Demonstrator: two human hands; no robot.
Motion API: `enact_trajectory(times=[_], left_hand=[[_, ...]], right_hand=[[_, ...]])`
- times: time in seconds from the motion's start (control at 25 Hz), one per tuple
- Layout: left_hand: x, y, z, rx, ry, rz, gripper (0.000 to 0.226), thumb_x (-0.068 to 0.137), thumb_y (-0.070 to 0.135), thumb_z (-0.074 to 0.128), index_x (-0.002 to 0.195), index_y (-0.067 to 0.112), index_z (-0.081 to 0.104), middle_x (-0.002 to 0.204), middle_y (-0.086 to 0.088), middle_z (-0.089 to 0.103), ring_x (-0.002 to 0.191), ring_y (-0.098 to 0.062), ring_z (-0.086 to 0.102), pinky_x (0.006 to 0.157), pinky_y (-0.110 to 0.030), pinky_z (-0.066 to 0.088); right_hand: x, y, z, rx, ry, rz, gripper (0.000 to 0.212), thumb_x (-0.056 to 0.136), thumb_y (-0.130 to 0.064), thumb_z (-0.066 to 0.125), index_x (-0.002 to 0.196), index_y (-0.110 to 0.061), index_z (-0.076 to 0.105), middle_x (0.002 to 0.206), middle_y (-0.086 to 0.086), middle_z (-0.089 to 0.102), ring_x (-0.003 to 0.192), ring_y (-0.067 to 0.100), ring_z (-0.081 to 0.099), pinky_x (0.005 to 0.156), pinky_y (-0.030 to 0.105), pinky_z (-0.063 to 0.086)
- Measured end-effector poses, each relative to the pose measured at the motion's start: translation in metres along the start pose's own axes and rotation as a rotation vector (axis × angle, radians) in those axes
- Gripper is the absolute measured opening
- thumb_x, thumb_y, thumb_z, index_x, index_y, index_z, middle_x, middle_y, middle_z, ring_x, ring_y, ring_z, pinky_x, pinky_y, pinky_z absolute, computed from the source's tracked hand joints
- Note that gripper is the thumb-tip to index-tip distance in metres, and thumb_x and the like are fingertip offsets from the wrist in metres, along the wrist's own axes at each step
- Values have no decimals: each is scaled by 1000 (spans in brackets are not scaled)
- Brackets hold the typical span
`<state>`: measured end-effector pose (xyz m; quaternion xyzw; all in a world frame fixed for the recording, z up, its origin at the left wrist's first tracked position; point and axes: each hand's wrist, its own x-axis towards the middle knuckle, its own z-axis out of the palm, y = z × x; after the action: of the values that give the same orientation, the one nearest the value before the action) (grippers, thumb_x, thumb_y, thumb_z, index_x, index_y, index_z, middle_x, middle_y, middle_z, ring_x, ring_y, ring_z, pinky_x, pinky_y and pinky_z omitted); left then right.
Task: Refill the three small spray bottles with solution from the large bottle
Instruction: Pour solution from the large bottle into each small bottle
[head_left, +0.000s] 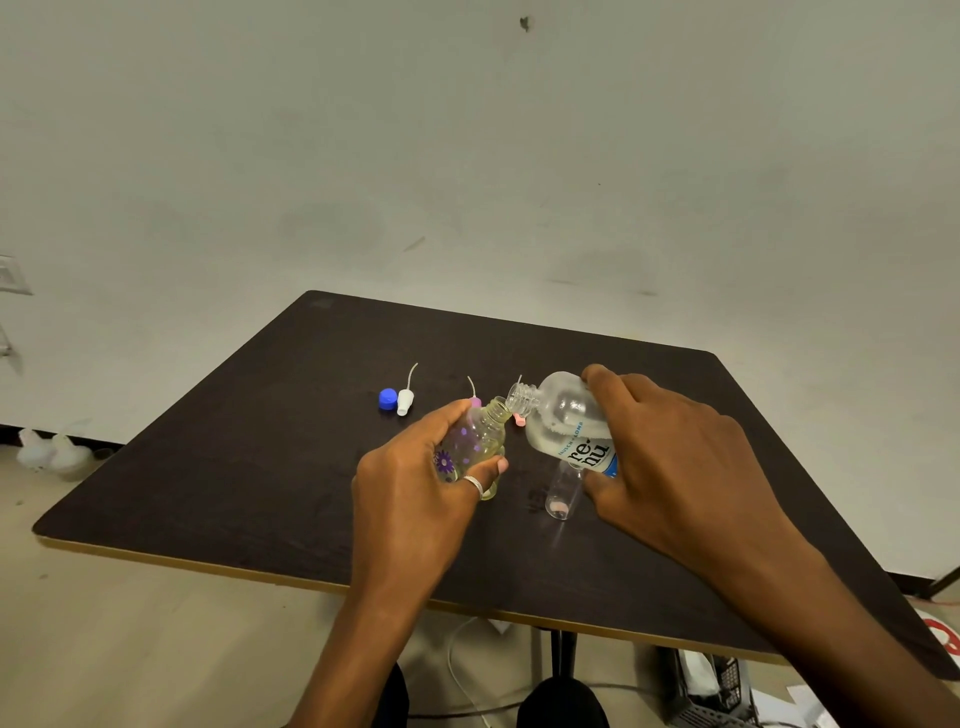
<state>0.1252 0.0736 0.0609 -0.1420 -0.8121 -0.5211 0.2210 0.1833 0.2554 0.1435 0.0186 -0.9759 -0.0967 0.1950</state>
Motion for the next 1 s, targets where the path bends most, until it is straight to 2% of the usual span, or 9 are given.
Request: enact_trajectory(times=[0.12, 0.32, 0.64, 1.0], left_hand=[[0, 0, 1, -8, 6, -9, 63, 70, 32, 88, 129, 27, 66, 113, 10, 73, 93, 5, 63, 83, 2, 41], [-1, -1, 1, -13, 1, -13, 63, 70, 33, 88, 128, 26, 66, 113, 10, 73, 94, 4, 63, 80, 7, 39], [-1, -2, 2, -42, -6, -22, 64, 70, 34, 87, 129, 26, 65, 116, 8, 73, 99, -1, 67, 82, 0, 44], [-1, -2, 2, -47, 4, -20, 64, 69, 34, 88, 128, 24, 66, 113, 9, 73, 96, 2, 66, 81, 1, 44]], right_hand=[[0, 0, 1, -7, 5, -1, 81, 66, -48, 77, 133, -20, 42, 110, 3, 66, 81, 23, 65, 57, 32, 53], [1, 1, 2, -35, 14, -4, 79, 65, -47, 77, 131, -21, 43, 107, 1, 66, 79, 21, 65, 54, 29, 49], [1, 1, 0, -10, 0, -13, 81, 69, -50, 75, 136, -21, 40, 115, 2, 64, 87, 21, 65, 62, 29, 51], [1, 0, -3, -23, 0, -14, 82, 71, -53, 72, 138, -24, 36, 120, 0, 62, 92, 19, 64, 64, 27, 49]])
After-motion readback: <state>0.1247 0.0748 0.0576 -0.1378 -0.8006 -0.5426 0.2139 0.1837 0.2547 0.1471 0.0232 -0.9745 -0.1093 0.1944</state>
